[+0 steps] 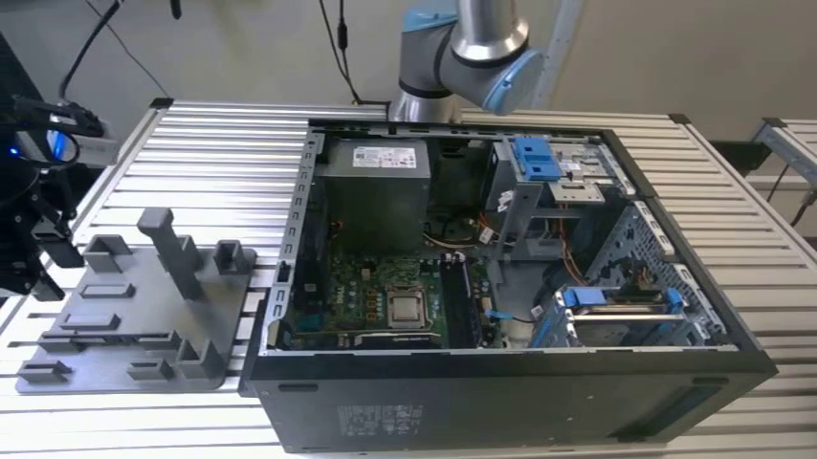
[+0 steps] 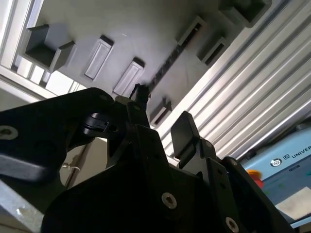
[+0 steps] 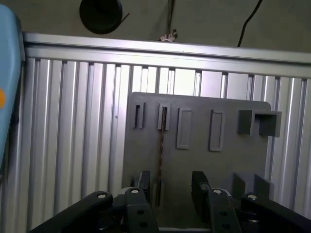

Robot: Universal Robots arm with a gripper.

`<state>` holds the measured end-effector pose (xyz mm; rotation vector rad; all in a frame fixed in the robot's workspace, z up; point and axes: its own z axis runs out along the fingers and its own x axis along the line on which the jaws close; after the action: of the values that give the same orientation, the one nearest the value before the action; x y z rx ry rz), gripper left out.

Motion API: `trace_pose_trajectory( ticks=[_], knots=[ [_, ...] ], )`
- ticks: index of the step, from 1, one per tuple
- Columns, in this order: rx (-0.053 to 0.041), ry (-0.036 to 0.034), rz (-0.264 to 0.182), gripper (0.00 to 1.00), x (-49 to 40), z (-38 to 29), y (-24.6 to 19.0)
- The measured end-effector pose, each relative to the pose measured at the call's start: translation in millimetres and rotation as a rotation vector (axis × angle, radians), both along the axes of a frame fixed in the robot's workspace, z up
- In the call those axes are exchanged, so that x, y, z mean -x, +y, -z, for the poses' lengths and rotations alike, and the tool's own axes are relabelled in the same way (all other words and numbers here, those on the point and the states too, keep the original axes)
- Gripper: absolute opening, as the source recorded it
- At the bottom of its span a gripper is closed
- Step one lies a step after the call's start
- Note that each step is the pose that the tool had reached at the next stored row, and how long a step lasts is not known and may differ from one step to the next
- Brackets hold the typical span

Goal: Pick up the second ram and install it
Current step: 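Pick up the second ram and move it above second insertion slot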

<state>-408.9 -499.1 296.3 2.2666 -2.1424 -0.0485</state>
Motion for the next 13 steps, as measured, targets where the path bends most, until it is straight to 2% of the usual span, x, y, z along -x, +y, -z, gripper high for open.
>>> trace_pose_trajectory(
  ticks=[13],
  knots=[
    [0.0008,-0.0002,0.000,0.48,0.0,22.7,-0.9]
  ],
)
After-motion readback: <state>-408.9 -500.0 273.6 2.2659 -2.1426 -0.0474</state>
